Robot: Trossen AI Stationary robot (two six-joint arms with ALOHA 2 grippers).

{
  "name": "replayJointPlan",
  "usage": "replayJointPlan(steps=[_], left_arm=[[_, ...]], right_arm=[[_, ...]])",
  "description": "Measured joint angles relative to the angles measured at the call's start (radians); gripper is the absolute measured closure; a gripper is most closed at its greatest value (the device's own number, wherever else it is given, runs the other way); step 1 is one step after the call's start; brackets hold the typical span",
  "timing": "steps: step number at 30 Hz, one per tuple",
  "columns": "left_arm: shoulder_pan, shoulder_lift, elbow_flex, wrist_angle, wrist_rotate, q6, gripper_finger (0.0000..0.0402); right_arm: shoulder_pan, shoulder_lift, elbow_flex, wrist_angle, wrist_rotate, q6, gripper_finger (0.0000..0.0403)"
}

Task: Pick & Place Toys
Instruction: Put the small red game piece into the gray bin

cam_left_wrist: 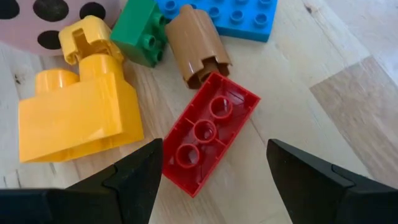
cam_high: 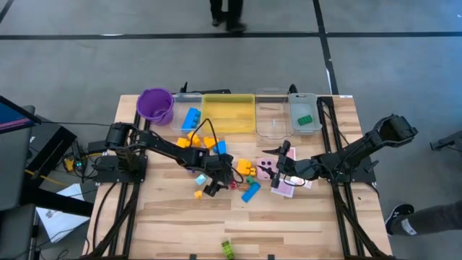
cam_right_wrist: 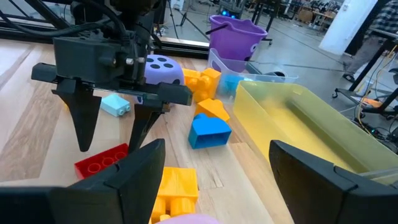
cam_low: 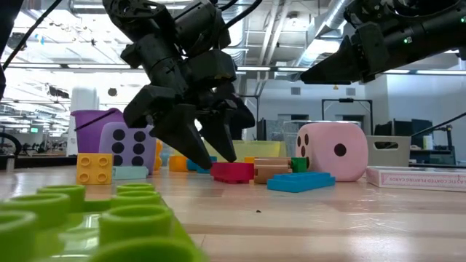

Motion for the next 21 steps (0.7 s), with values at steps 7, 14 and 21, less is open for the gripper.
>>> replayJointPlan(steps=[7,14,21], left_arm=[[0.001,0.0,-0.001,-0.035,0.028,-0.057,0.0124],[-0.008,0.0,-0.001,-0.067,0.056,-0.132,0.0124],[-0.009,0.0,-0.001,-0.048,0.045,-0.134,0.0124]], right_arm=[[0.0,0.0,0.0,0.0,0.0,0.002,0.0121],[0.0,0.0,0.0,0.0,0.0,0.002,0.0121],[0.0,0.0,0.0,0.0,0.001,0.001,0.0121]])
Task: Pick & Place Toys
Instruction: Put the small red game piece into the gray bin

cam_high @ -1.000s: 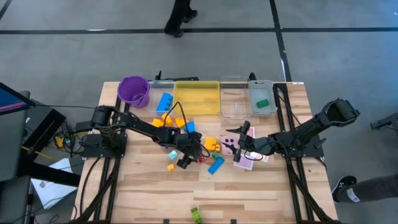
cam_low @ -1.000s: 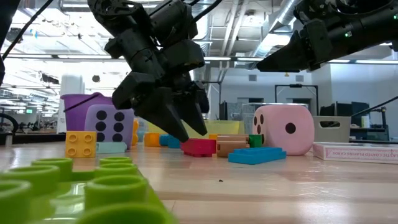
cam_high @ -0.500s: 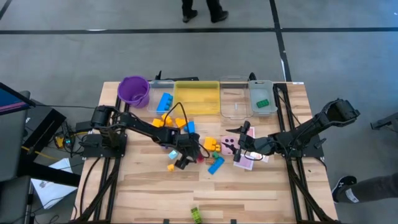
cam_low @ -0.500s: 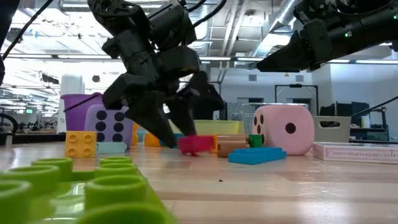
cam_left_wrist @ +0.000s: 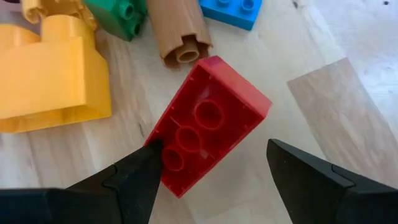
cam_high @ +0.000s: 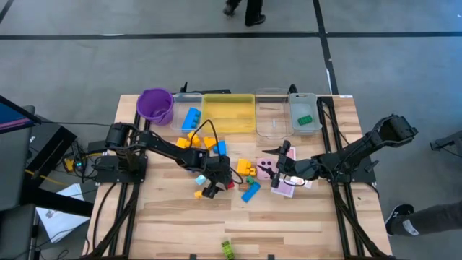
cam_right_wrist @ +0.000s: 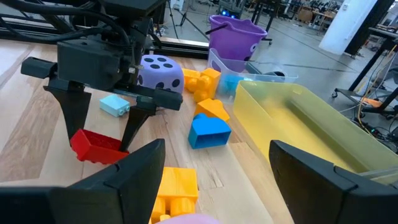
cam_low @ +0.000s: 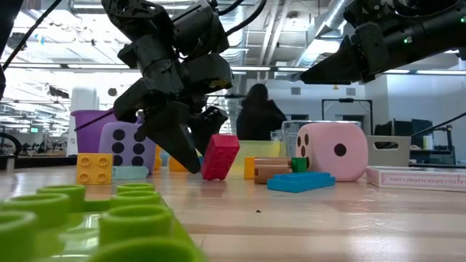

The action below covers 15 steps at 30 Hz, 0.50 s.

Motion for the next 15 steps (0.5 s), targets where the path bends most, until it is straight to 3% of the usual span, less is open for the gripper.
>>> replayJointPlan(steps=[6,15], left_arm=[[0.0,0.0,0.0,0.027,-0.007,0.0,0.0155],[0.0,0.0,0.0,0.033,-0.04,0.0,0.0301]], right_arm=[[0.0,0.0,0.0,0.0,0.0,0.0,0.0121],[0.001,0.0,0.0,0.0,0.0,0.001,0.0121]])
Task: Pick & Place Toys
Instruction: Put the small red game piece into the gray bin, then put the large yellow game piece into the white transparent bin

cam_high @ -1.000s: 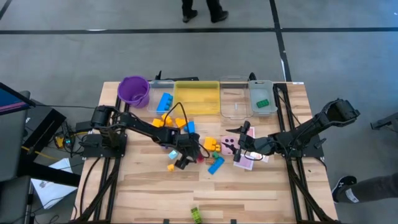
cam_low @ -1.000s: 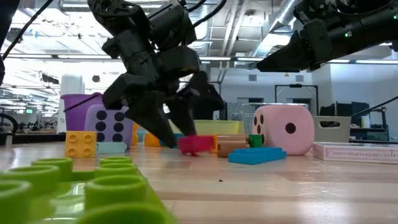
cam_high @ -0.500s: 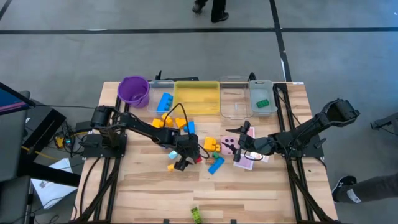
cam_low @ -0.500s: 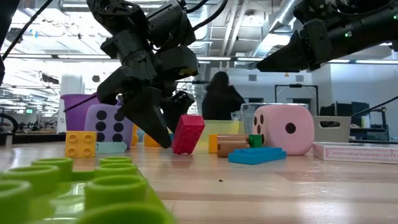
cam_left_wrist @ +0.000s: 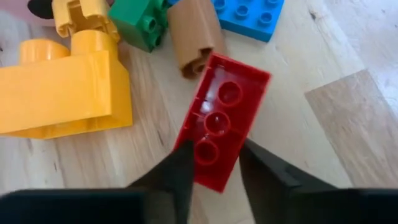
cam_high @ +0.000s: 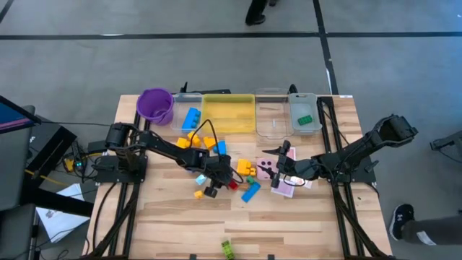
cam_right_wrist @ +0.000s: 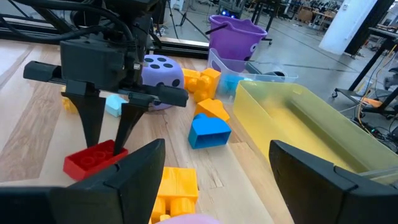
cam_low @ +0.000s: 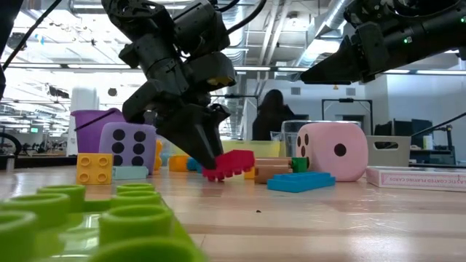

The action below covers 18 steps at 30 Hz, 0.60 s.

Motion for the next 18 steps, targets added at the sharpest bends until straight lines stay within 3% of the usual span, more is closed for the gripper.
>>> replayJointPlan(steps=[3,8,13,18], left_arm=[[0.0,0.0,0.0,0.003,0.001,0.0,0.0343],[0.0,0.0,0.0,0.031,0.001,-0.013,0.0347],[0.0,-0.003,0.0,0.078,0.002,-0.031,0.0397],[0.0,-0.04,0.0,0.077,-0.021,-0.031,0.0401]], right_arm=[[0.0,0.0,0.0,0.0,0.0,0.0,0.0121],[0.0,0.0,0.0,0.0,0.0,0.0,0.0121],[0.0,0.0,0.0,0.0,0.0,0.0,0.0121],[0.0,0.0,0.0,0.0,0.0,0.0,0.0121]])
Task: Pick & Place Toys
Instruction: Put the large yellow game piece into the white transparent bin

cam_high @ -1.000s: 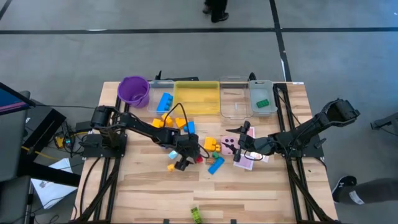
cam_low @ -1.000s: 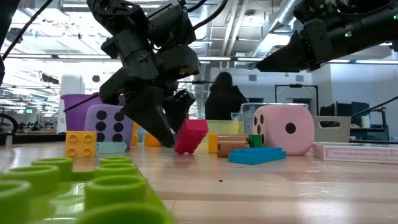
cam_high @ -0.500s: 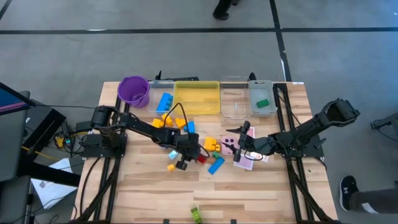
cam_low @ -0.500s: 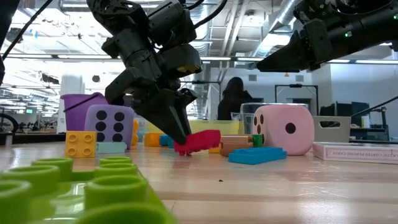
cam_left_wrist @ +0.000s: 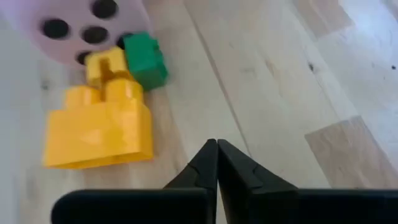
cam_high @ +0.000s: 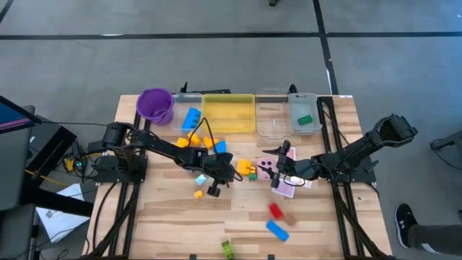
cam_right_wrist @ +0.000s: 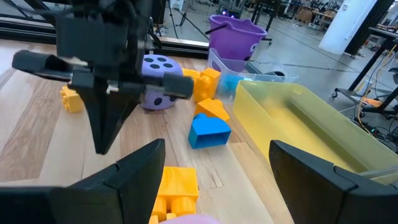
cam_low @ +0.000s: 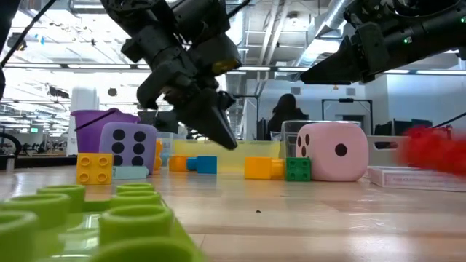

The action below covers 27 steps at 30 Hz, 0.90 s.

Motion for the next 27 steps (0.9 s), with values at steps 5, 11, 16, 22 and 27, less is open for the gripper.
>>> replayJointPlan(steps=[5,11,16,22,27], left_arm=[[0.001,-0.064,0.0,-0.017,-0.078,-0.003,0.04],[0.001,-0.162,0.0,-0.07,-0.106,-0.003,0.04],[0.001,-0.242,0.0,-0.065,-0.106,-0.003,0.0401],[0.001,-0.299,0.0,-0.063,-0.105,-0.045,0.0381],[0.007,-0.283,0.0,-0.067,-0.105,-0.158,0.033]], right_arm=[[-0.001,0.0,0.0,-0.005,0.0,0.012,0.0121],[0.0,0.0,0.0,-0.018,0.0,0.042,0.0121],[0.0,0.0,0.0,-0.017,0.0,0.043,0.0121],[0.0,0.0,0.0,-0.017,-0.002,0.05,0.0121],[0.0,0.0,0.0,-0.017,-0.002,0.05,0.0121]])
